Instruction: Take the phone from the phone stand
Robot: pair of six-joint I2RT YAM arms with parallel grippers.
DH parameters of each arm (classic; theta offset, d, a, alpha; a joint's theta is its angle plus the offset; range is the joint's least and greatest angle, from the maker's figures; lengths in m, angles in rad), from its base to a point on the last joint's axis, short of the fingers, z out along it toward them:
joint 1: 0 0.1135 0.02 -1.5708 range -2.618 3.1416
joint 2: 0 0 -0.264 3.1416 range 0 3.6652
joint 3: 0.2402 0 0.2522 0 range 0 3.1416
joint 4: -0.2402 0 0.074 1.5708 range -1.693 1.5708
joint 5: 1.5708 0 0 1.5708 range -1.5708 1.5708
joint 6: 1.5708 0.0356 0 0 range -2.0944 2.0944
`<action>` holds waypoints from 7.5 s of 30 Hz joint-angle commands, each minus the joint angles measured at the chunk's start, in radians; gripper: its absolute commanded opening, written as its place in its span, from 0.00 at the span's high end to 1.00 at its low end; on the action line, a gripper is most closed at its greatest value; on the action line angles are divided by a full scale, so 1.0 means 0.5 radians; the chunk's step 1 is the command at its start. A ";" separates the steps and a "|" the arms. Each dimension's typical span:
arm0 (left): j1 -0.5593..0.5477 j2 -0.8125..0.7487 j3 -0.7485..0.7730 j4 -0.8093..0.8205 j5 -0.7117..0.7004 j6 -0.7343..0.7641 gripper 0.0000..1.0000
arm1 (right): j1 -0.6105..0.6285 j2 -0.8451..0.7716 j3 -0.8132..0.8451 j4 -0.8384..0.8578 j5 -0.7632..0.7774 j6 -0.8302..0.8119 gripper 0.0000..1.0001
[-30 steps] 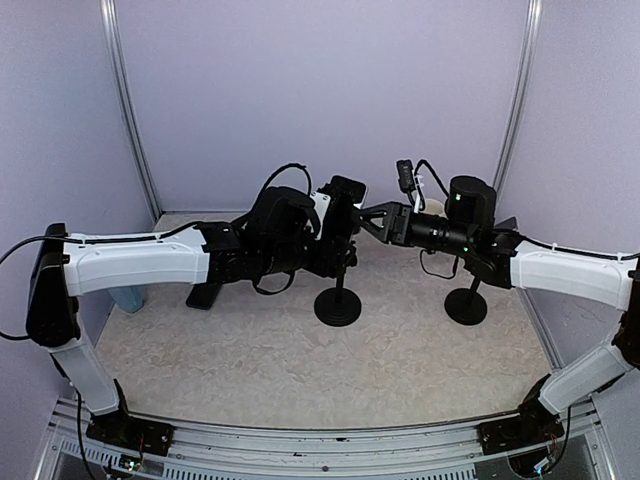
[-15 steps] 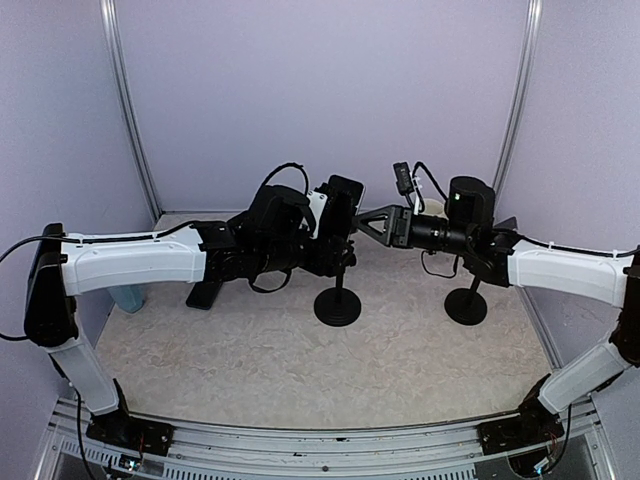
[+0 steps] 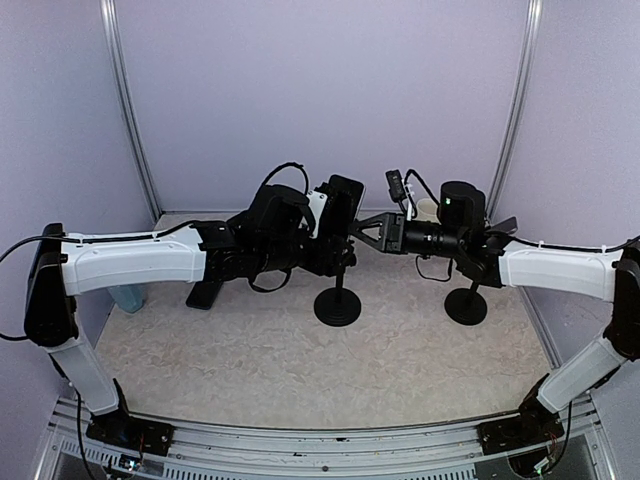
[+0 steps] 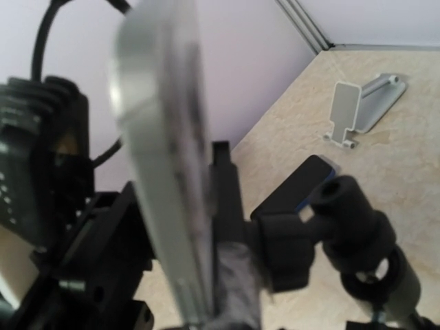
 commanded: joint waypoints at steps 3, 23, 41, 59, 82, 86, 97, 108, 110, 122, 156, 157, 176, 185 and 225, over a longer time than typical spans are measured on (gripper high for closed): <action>0.038 -0.074 -0.001 0.075 -0.053 0.027 0.59 | -0.016 -0.001 0.034 0.019 -0.006 -0.033 0.79; 0.302 -0.254 -0.187 0.048 -0.222 -0.148 0.67 | -0.060 -0.063 -0.091 0.039 -0.107 -0.096 1.00; 0.229 -0.308 -0.278 0.462 0.654 -0.001 0.73 | -0.071 -0.028 -0.060 0.014 -0.113 -0.118 1.00; -0.050 -0.398 -0.246 0.505 0.799 0.058 0.75 | -0.073 0.014 -0.024 0.009 -0.023 -0.074 1.00; 0.664 -0.636 -0.773 -0.194 0.100 -0.413 0.74 | -0.086 0.014 -0.030 0.027 -0.047 -0.069 1.00; 0.661 -0.463 -0.768 -0.212 0.118 -0.448 0.74 | -0.089 0.011 -0.030 0.021 -0.047 -0.072 1.00; 0.518 -0.053 -0.663 -0.224 0.030 -0.582 0.74 | -0.089 0.014 -0.039 0.042 -0.064 -0.061 1.00; 0.436 0.248 -0.518 -0.281 -0.073 -0.730 0.67 | -0.092 0.017 -0.041 0.043 -0.079 -0.075 1.00; 0.427 0.280 -0.492 -0.308 -0.114 -0.743 0.66 | -0.092 0.022 -0.039 0.044 -0.080 -0.076 1.00; 0.379 0.387 -0.423 -0.367 -0.266 -0.779 0.49 | -0.096 0.033 -0.023 0.048 -0.098 -0.078 1.00; 0.329 -0.382 -1.003 0.707 -0.039 -0.292 0.01 | -0.096 0.042 -0.020 0.069 -0.106 -0.075 1.00; 0.309 -0.412 -1.023 0.772 -0.049 -0.194 0.02 | -0.098 0.042 -0.020 0.071 -0.104 -0.071 1.00; 0.197 -0.358 -0.808 1.423 0.280 0.298 0.24 | -0.098 0.051 -0.024 0.097 -0.149 -0.082 1.00; 0.152 -0.222 -0.519 1.219 0.101 0.312 0.38 | -0.099 0.051 -0.008 0.071 -0.138 -0.087 1.00; 0.084 -0.020 -0.090 0.889 -0.257 0.454 1.00 | -0.097 -0.012 0.047 -0.074 -0.087 -0.156 0.31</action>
